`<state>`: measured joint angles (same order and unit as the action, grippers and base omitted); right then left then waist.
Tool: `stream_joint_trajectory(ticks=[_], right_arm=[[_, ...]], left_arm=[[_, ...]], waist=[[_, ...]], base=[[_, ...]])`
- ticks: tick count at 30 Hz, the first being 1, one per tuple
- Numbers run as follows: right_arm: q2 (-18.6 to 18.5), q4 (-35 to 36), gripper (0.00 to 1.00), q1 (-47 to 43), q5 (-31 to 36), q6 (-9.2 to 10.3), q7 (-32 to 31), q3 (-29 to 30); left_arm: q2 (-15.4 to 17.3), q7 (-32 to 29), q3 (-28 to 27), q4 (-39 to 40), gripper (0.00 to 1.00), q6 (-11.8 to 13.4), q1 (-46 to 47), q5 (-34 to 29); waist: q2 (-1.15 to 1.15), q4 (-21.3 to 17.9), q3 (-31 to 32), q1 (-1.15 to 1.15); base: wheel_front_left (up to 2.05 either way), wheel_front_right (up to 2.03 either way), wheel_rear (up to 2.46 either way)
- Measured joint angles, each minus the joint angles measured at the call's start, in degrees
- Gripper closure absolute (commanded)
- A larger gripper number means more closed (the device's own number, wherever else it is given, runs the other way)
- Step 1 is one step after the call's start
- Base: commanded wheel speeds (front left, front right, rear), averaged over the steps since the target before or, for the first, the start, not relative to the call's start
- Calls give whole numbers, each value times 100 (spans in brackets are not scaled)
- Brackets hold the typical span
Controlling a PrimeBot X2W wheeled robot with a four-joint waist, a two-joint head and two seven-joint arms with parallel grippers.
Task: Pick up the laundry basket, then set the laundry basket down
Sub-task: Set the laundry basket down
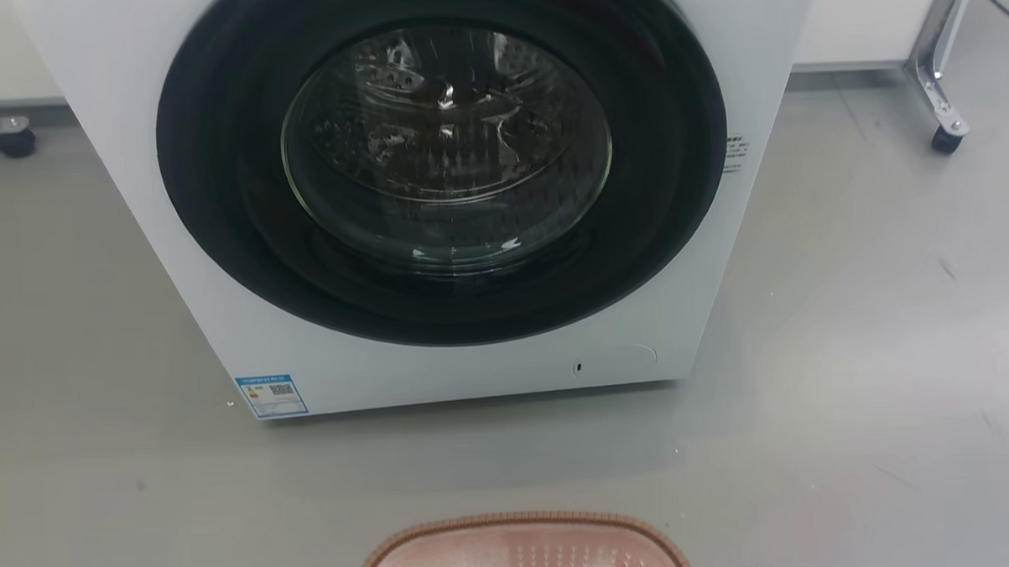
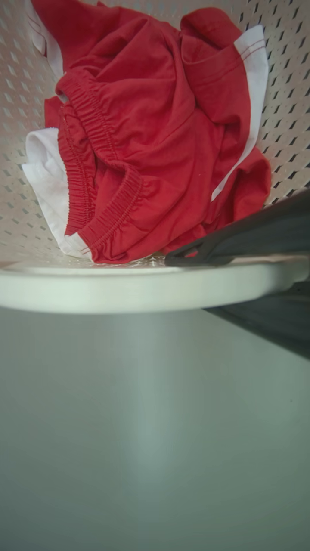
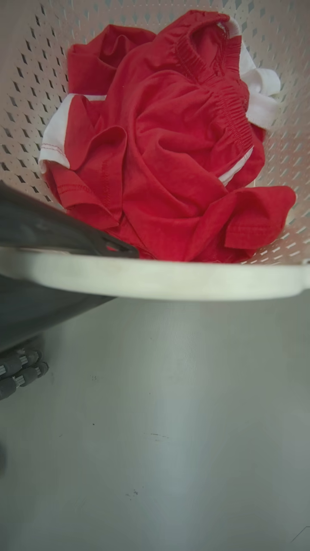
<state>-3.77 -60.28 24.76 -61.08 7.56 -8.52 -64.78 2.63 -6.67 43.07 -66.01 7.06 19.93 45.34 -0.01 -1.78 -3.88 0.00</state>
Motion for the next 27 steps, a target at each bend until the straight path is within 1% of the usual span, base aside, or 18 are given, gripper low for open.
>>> stream_joint_trajectory(ticks=[5, 12, 16, 17, 24, 27], right_arm=[[-9, -41, 100, 369, 0, 1, 35, 23], [-22, -176, 100, 1146, 10, 1, 60, 116], [-24, -244, 100, 1522, 13, 1, 107, 160], [-24, -280, 100, 1668, 32, 1, 120, 168], [-21, -404, 100, 2123, 103, -2, 230, 175], [-20, -474, 100, 2323, 122, -45, 280, 174]], left_arm=[[9, 7, -18, 33, 100, 1, 346, 19], [10, 34, -60, 108, 100, 7, 968, 24], [9, 76, -113, 119, 100, 8, 1315, 23], [9, 81, -133, 113, 100, 8, 1462, 23], [2, 157, -172, 83, 100, 8, 1905, 10], [0, 182, -186, 75, 100, 8, 2099, -3]], waist=[[0, 11, -243, 0], [0, 24, -713, 1], [0, 35, -1023, 1], [0, 41, -1181, 2], [0, 60, -1758, 2], [0, 66, -2010, 1]], base=[[0, 0, 0], [0, 0, 0], [0, 0, 0], [0, 0, 0], [0, 0, 0], [0, 0, 0]])
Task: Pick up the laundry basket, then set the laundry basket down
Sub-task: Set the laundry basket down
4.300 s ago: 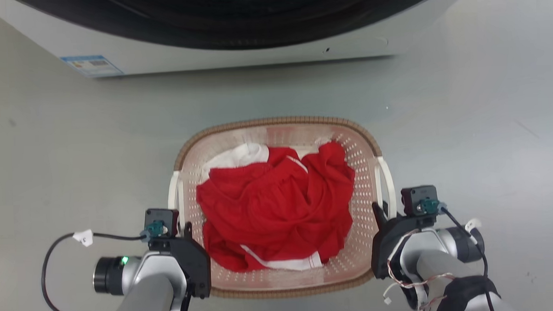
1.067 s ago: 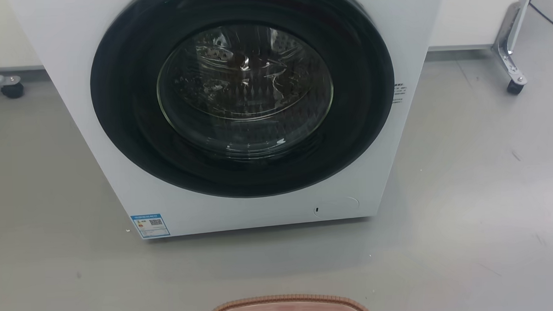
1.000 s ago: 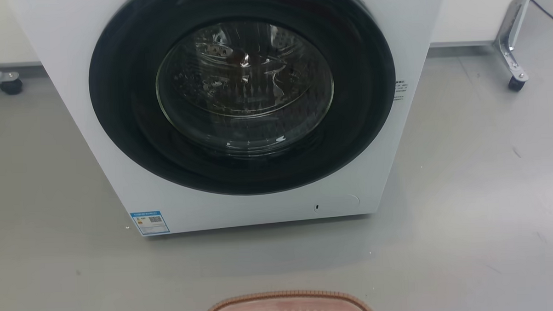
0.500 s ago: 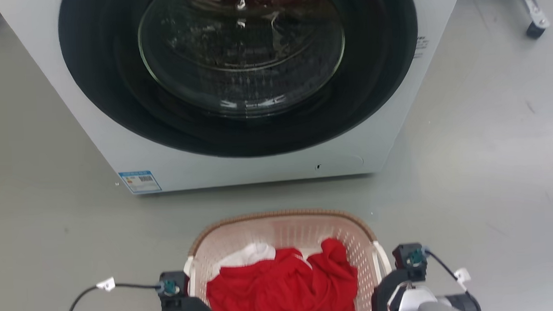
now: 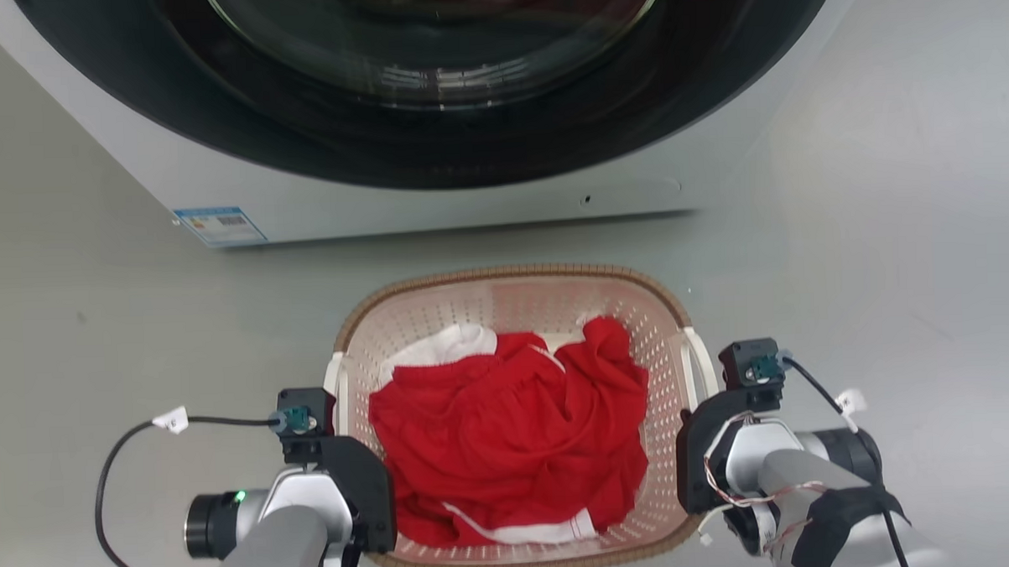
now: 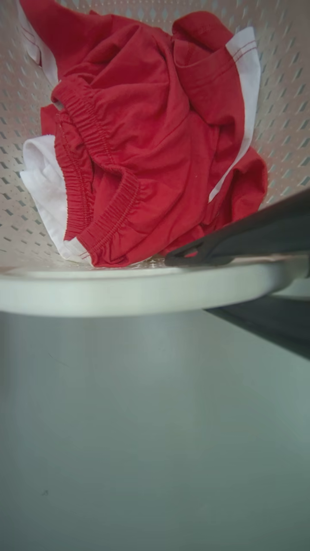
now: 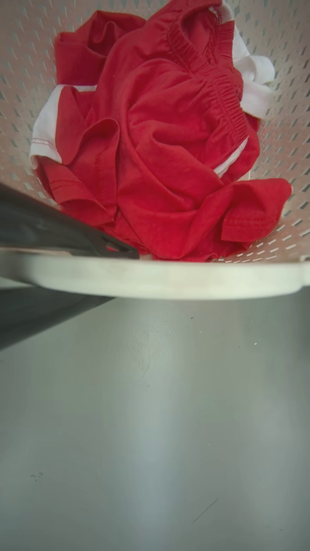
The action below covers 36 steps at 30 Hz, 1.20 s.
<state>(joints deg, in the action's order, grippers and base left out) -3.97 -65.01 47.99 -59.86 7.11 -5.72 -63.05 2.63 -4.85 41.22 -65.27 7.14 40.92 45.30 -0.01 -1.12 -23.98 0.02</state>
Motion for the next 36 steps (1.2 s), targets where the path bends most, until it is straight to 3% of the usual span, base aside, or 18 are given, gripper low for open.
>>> stream_joint_trajectory(ticks=[21, 34, 35, 36], right_arm=[[-33, -103, 100, 1119, 196, -108, 392, -2], [-32, -119, 100, 1280, 201, -110, 623, -49], [-31, -120, 91, 1288, 203, -110, 655, -56], [-32, -124, 73, 1301, 216, -109, 683, -63]], left_arm=[[2, 304, -124, -189, 100, 1, 1150, -194], [-4, 501, -113, -324, 100, 1, 1343, -210], [-4, 504, -113, -331, 100, 1, 1360, -210], [-7, 506, -113, -336, 100, 1, 1384, -210]], waist=[[0, -34, -1710, 0], [0, -85, -2139, -1], [0, -87, -2147, -1], [0, -89, -2154, -1]], base=[[0, 0, 0], [0, 0, 0], [0, 0, 0], [0, 0, 0]])
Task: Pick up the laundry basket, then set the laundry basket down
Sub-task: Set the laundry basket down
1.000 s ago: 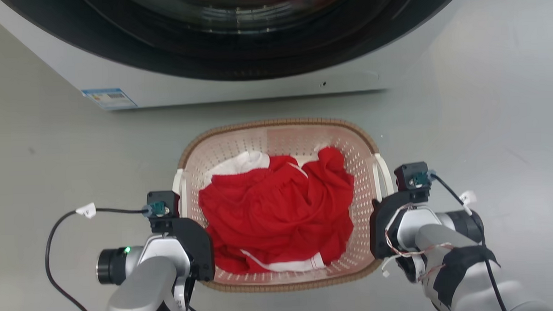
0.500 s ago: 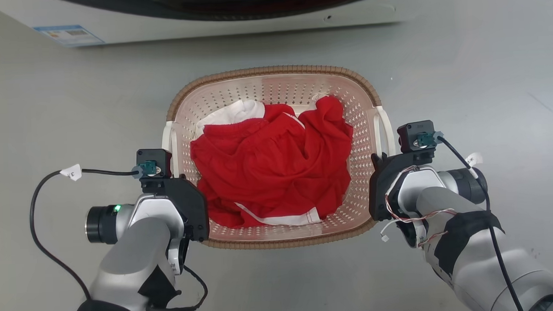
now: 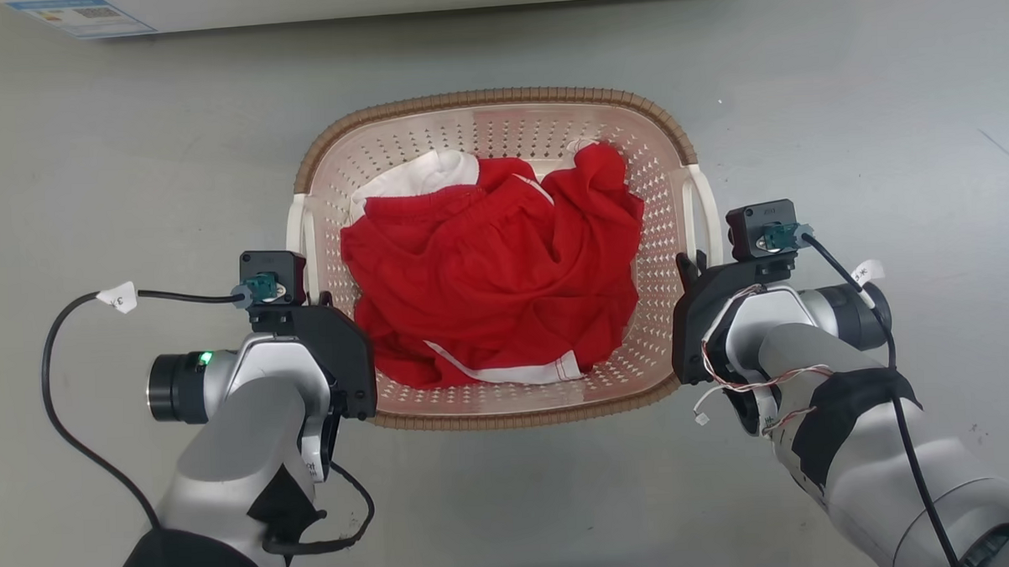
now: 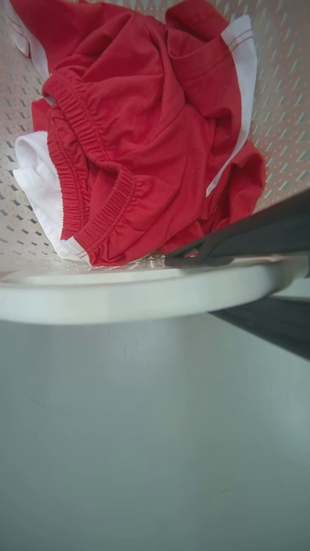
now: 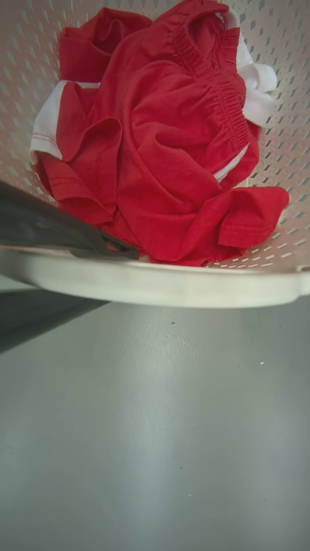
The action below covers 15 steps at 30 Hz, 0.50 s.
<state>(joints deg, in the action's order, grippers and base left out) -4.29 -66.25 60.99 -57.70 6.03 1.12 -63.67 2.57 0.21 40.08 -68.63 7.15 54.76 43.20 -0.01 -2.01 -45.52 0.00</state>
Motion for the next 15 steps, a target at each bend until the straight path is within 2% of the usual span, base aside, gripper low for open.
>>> stream_joint_trajectory(ticks=[1, 2, 3, 4, 5, 15], right_arm=[[0, -7, 63, 20, 31, 0, 8, -11], [0, -11, 51, 43, 36, 0, 36, -22], [2, -11, 13, 63, 36, 0, 66, -32], [2, -11, 0, 63, 36, 0, 66, -32], [11, -7, 0, 78, 36, -1, 102, -36], [73, -22, 0, 104, 66, -5, 277, -75]], left_arm=[[1, 34, 0, -4, 100, 0, 22, 0], [-1, 51, 1, -9, 72, -1, 44, 0], [-8, 81, 5, -23, 29, 0, 60, -4], [-8, 81, 5, -23, 3, 0, 60, -4], [-8, 99, 7, -43, 0, 7, 66, -11], [-73, 209, 15, -162, 0, 5, 141, -21]], waist=[[0, -2, -6, 0], [0, -5, -10, 0], [0, -6, -14, 0], [0, -6, -14, 0], [1, -8, -18, 0], [1, -29, -43, 0]], base=[[0, 0, 0], [0, 0, 0], [0, 0, 0], [0, 0, 0], [0, 0, 0], [0, 0, 0]])
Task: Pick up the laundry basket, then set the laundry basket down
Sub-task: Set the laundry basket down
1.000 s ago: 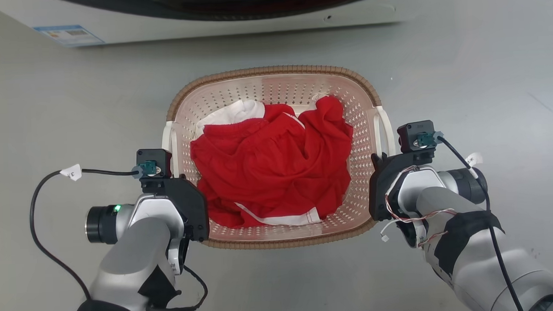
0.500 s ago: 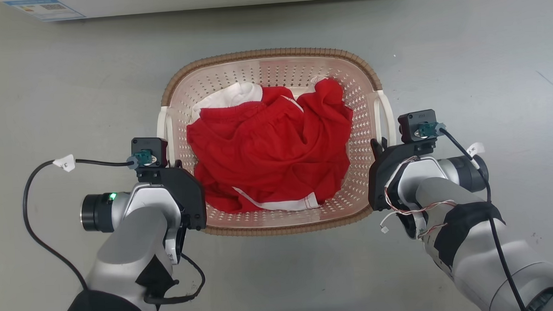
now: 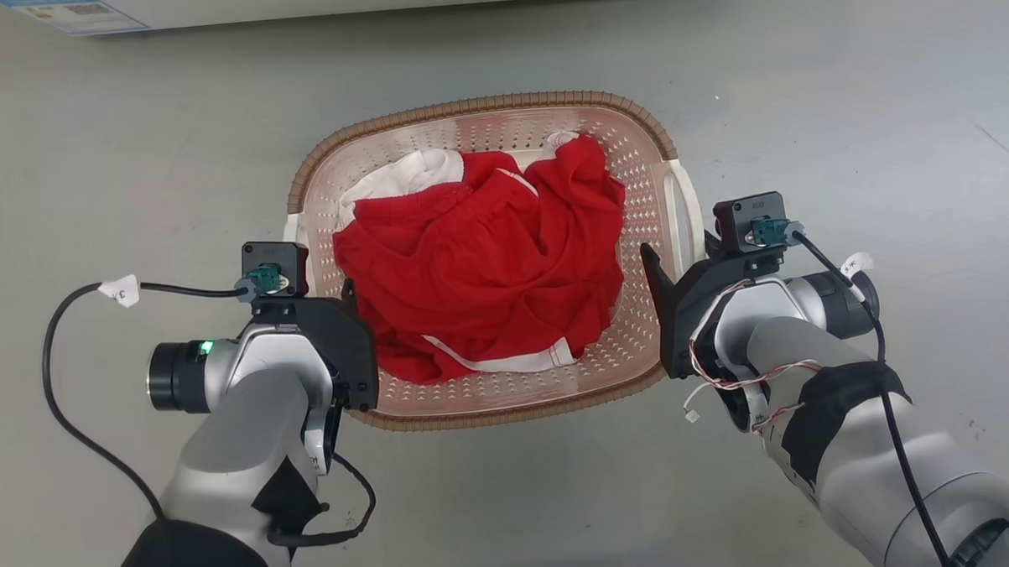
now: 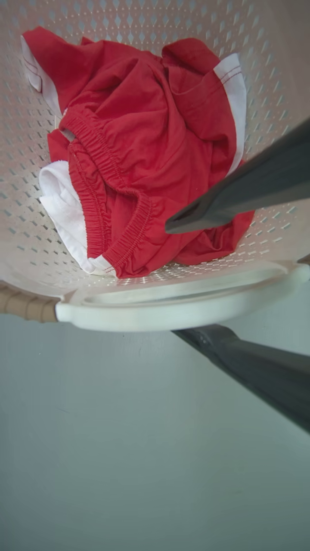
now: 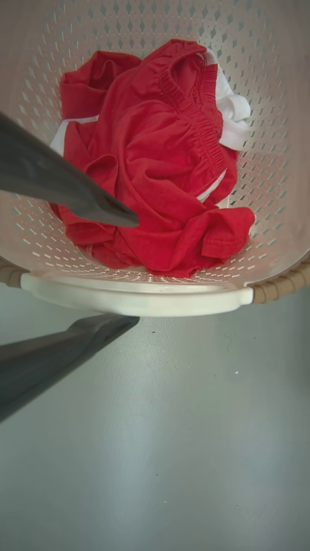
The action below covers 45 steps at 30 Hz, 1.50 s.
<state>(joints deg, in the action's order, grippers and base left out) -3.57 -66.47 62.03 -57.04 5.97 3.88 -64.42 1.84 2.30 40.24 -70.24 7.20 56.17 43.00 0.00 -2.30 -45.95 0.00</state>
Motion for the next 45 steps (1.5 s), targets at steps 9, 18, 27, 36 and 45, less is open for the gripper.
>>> stream_joint_trajectory(ticks=[9, 18, 27, 36, 45], right_arm=[[11, -76, 0, -16, -9, 5, 133, -35], [18, -314, 0, -11, -43, 4, 424, 33], [13, -389, 0, -67, -107, -188, 914, 202], [2, -341, 0, -559, -159, -346, 1039, 355], [2, 68, 0, -1105, -120, -347, 1039, 631]], left_arm=[[-2, 142, -27, -155, 0, 0, 14, -32], [-3, 578, -90, -183, 0, 0, -52, -30], [13, 1114, -296, -125, 0, -73, -398, 54], [103, 1200, -468, 96, 0, -212, -981, 87], [156, 1200, -687, 616, 0, -165, -1690, 76]], waist=[[0, -28, 166, 0], [0, -38, 550, 0], [0, -20, 1134, -1], [1, 11, 1928, -1], [1, 38, 2660, -2]], base=[[0, 0, 0], [0, 0, 0], [0, 0, 0], [0, 0, 0], [0, 0, 0]])
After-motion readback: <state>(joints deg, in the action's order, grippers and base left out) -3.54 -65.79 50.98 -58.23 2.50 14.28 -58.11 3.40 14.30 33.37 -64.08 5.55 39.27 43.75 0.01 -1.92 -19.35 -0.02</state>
